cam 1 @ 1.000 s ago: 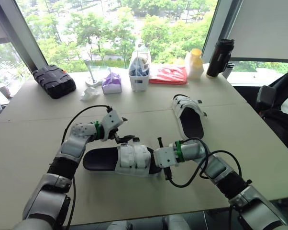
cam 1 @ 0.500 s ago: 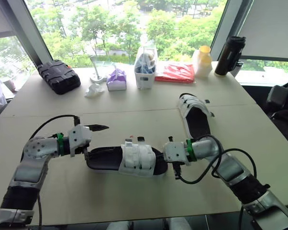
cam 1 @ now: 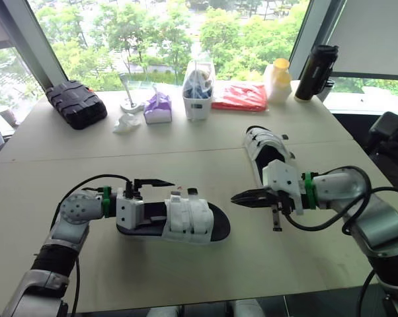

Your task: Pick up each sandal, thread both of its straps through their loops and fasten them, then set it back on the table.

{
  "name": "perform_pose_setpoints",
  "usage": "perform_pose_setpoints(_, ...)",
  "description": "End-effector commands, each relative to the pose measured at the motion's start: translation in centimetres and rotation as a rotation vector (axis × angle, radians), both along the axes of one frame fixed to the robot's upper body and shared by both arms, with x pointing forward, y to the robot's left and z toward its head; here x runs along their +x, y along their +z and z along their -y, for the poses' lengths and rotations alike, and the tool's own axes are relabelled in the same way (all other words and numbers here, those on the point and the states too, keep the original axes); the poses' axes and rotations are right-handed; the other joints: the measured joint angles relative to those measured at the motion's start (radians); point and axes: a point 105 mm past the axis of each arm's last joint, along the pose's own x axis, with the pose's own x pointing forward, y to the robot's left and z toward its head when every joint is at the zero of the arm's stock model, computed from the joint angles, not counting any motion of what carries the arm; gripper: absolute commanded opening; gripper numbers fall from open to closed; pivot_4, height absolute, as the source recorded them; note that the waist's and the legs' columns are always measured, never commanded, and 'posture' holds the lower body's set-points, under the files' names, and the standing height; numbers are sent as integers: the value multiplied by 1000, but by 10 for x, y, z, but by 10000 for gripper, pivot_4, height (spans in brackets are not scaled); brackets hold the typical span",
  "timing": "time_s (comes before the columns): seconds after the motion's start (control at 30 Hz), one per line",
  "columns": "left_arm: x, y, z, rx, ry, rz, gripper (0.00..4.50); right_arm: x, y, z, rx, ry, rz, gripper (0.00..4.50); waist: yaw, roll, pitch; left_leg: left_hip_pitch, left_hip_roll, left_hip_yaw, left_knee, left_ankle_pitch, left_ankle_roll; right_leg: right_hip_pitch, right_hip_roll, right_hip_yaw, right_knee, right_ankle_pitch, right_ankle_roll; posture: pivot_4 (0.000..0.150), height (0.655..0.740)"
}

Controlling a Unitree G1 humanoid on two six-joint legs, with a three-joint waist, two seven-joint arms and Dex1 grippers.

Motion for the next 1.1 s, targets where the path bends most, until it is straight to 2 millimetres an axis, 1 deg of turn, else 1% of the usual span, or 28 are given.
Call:
perform_pose_setpoints(0.03,0,1,14,20,-79,67,43916,-2,18,1,22,-15,63,0,0,0,0,0,0,0,0,0,0,0,0,0,0,0,0,1500,7400)
perform_pose_setpoints(0.1,1,1,23,14,-116,85,38950,-2,22,2,27,-29,72,0,0,0,0,0,0,1,1,0,0,0,0,0,0,0,0,1500,7400)
perform_pose_setpoints(0.13,1,0,27,10,-133,100,35589,-1,23,3,29,-36,75,0,0,0,0,0,0,1,1,0,0,0,0,0,0,0,0,1500,7400)
perform_pose_setpoints(0.33,0,-5,42,42,-230,170,3266,4,25,11,13,-82,99,0,0,0,0,0,0,2,2,0,1,0,0,1,1,0,1,1500,7400)
perform_pose_setpoints(0.37,0,-5,42,41,-233,176,289,4,25,12,13,-84,98,0,1,0,0,0,0,2,2,0,1,0,0,1,1,1,1,1500,7400)
perform_pose_setpoints(0.43,6,-5,41,43,-207,174,289,4,25,12,14,-84,98,0,0,0,0,0,0,3,3,0,1,1,0,1,1,1,2,1500,7400)
perform_pose_setpoints(0.53,23,-1,35,13,-90,151,289,4,24,12,14,-85,98,0,1,0,0,0,-1,3,4,-1,2,1,0,2,1,1,2,1500,7400)
perform_pose_setpoints(0.57,29,4,34,-17,-48,161,289,5,24,11,17,-85,98,0,0,0,0,0,-1,3,5,-1,2,2,1,2,1,2,3,1500,7400)
perform_pose_setpoints(0.63,56,20,19,-105,155,153,289,5,23,9,21,-78,100,0,-1,0,0,1,0,3,8,-1,3,3,1,2,3,2,3,1500,7400)
perform_pose_setpoints(0.67,66,24,12,-128,233,149,289,5,23,8,24,-74,100,0,-1,0,0,1,0,3,9,-1,3,3,2,2,3,3,4,1500,7400)
perform_pose_setpoints(0.77,86,30,-6,-176,412,116,289,6,22,5,24,-64,105,0,-5,0,0,1,0,2,13,-1,3,4,2,2,5,3,4,1500,7400)
perform_pose_setpoints(0.83,99,38,-19,-208,532,133,289,7,22,4,24,-58,112,0,-8,-1,0,2,0,3,14,-1,3,5,2,2,7,3,4,1500,7400)
perform_pose_setpoints(0.97,136,45,-53,-150,864,175,289,10,20,-3,32,-37,120,0,-6,-2,1,2,0,2,14,-1,3,4,2,2,8,3,4,1500,7400)
perform_pose_setpoints(1.0,141,46,-58,-144,913,189,289,10,19,-4,33,-35,120,0,-6,-2,1,1,-1,2,14,-1,3,4,2,2,9,3,4,1500,7400)
perform_pose_setpoints(1.1,154,40,-73,-94,1065,194,289,10,18,-7,36,-25,121,0,-7,-3,1,1,-2,3,15,-1,3,2,2,3,13,3,4,1500,7400)
